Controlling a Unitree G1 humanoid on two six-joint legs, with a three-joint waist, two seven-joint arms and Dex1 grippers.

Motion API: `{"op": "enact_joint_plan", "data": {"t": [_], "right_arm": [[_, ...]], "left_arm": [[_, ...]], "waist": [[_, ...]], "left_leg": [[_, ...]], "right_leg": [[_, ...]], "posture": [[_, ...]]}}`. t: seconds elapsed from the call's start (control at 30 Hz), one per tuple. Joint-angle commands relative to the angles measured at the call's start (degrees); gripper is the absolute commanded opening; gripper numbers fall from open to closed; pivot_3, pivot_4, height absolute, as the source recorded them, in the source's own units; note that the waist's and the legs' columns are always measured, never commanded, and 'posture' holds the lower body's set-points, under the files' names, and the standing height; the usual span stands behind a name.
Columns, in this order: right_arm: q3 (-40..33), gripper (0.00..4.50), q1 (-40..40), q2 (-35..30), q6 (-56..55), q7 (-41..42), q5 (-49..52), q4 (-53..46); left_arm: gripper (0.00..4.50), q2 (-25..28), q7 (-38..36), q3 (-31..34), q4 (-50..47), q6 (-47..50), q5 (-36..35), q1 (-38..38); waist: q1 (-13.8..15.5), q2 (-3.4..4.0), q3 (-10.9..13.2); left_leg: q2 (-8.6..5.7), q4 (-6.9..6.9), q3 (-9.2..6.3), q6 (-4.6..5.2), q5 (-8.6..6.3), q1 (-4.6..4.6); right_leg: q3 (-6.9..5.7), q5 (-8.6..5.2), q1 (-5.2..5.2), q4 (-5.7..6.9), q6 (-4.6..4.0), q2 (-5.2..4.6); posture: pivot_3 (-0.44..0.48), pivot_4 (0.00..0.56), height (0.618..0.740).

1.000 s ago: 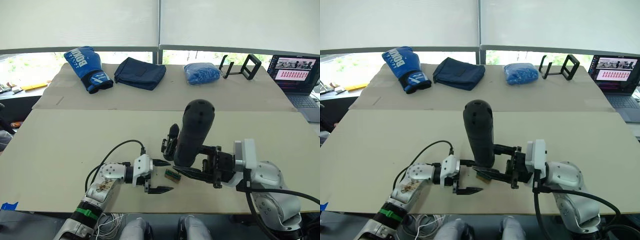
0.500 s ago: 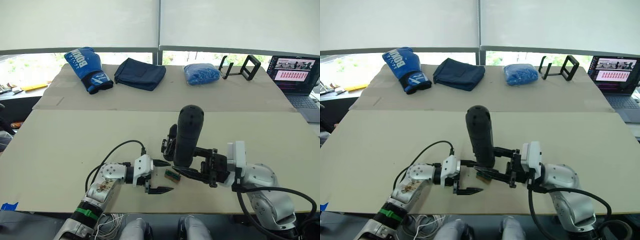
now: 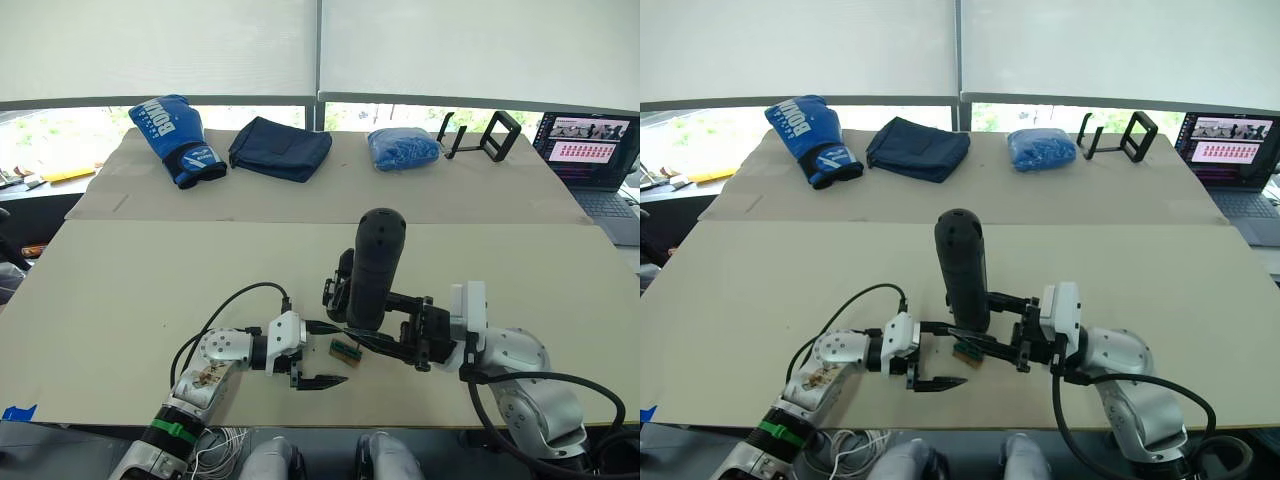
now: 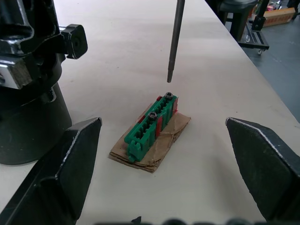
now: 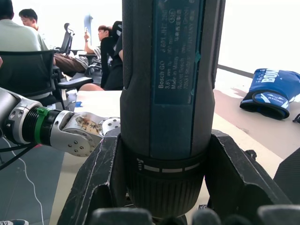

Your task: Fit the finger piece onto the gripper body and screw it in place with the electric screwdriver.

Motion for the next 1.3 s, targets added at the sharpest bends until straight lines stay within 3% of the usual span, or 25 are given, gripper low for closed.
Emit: {"op": "enact_joint_plan", "data": {"t": [0.03, 1.3], "right_arm": [[0.12, 1.91, -0.74, 0.55, -3.08, 0.14, 0.55, -1.12], [-0.06, 1.91, -0.35, -0.67, -4.97, 1.06, 0.39, 0.04]], "left_arm": [[4.5, 0.04, -0.03, -0.96, 0.2, 0.14, 0.17, 1.34], [4.5, -0.15, 0.67, -1.48, 1.71, -1.22, 0.62, 1.99]], "waist": [[0.0, 0.0, 0.0], [0.02, 0.0, 0.0]], "left_leg": [[0.0, 0.0, 0.0, 0.0, 0.0, 0.01], [0.02, -0.01, -0.06, 0.1, -0.07, 0.01]], "right_leg": [[0.0, 0.0, 0.0, 0.0, 0.0, 0.0], [-0.03, 0.0, 0.03, -0.05, 0.0, -0.1]], "posture": [[0.0, 0.15, 0.74], [0.0, 0.15, 0.74]]}}
